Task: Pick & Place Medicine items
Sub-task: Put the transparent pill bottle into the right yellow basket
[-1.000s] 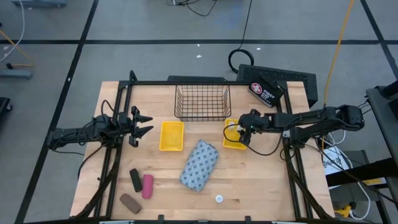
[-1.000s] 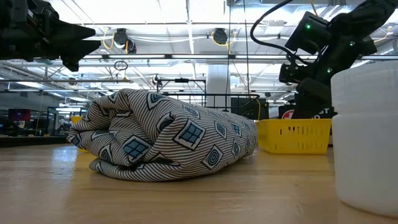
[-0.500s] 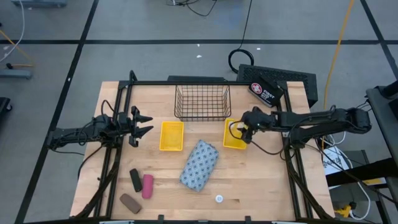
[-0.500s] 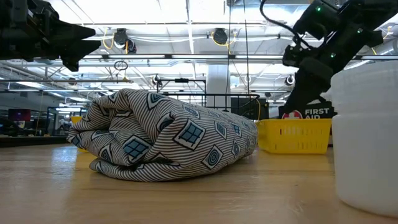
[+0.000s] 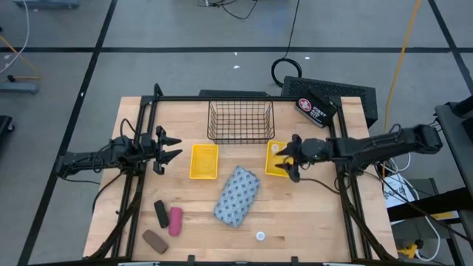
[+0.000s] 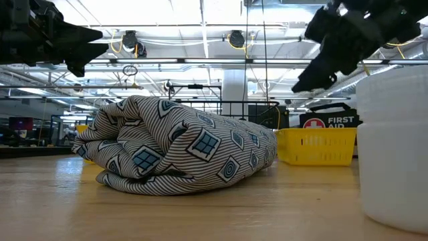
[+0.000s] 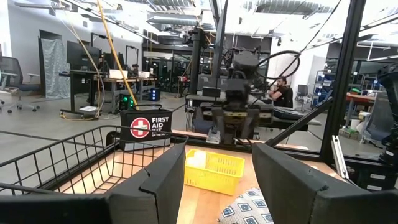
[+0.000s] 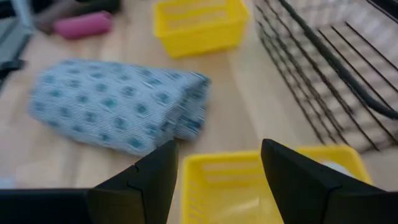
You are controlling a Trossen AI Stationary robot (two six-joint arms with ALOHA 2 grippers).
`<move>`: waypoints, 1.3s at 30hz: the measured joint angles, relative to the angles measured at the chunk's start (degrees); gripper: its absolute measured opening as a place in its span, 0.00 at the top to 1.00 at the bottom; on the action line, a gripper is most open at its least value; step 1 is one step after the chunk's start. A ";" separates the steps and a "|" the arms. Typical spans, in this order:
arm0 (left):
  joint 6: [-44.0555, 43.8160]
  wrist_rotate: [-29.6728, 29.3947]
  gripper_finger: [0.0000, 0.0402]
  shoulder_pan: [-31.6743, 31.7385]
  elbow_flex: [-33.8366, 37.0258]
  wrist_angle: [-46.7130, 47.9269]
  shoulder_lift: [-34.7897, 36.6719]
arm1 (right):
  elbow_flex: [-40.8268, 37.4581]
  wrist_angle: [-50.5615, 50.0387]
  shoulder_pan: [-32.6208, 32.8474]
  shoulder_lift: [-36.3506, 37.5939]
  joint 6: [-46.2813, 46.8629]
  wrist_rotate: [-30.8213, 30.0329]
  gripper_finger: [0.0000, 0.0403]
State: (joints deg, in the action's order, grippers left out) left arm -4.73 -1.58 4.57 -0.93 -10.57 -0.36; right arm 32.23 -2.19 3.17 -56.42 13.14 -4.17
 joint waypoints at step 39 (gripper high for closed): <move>0.00 0.00 0.51 0.00 0.00 -0.02 0.00 | 19.28 18.19 39.88 -26.61 -0.80 -15.40 0.25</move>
State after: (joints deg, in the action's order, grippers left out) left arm -4.73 -1.58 4.57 -0.93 -10.59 -0.36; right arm 51.51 16.00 43.04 -83.03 12.35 -19.58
